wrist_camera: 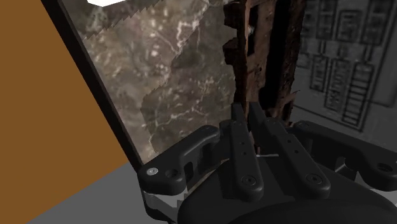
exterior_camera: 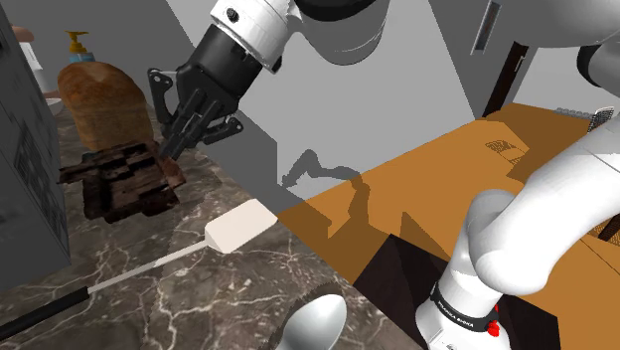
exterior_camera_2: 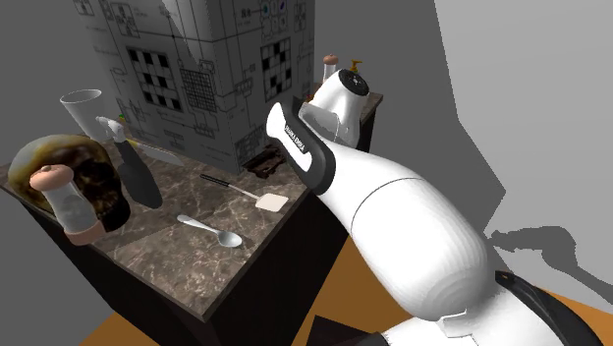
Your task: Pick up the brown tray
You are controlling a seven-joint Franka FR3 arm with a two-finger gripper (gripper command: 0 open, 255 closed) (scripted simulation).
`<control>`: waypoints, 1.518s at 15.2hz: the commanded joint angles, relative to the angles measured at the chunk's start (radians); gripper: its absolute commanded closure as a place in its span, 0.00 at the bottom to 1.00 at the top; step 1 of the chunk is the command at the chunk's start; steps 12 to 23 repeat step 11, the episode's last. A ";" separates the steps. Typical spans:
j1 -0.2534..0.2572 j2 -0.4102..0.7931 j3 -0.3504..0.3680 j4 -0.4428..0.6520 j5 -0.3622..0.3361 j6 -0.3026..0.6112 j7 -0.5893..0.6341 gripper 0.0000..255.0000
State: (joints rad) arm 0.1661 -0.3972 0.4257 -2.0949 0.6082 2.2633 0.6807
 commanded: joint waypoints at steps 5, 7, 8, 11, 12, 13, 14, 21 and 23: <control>-0.012 0.005 -0.006 0.081 -0.028 -0.071 0.036 1.00; -0.015 0.009 -0.008 0.111 -0.037 -0.094 0.048 1.00; -0.017 0.011 -0.008 0.126 -0.042 -0.106 0.054 1.00; -0.019 0.014 -0.009 0.143 -0.047 -0.120 0.061 1.00; -0.019 0.014 -0.009 0.143 -0.047 -0.120 0.061 1.00; -0.019 0.014 -0.009 0.143 -0.047 -0.120 0.061 1.00; -0.019 0.014 -0.009 0.143 -0.047 -0.120 0.061 1.00; -0.019 0.014 -0.009 0.143 -0.047 -0.120 0.061 1.00; -0.019 0.014 -0.009 0.143 -0.047 -0.120 0.061 1.00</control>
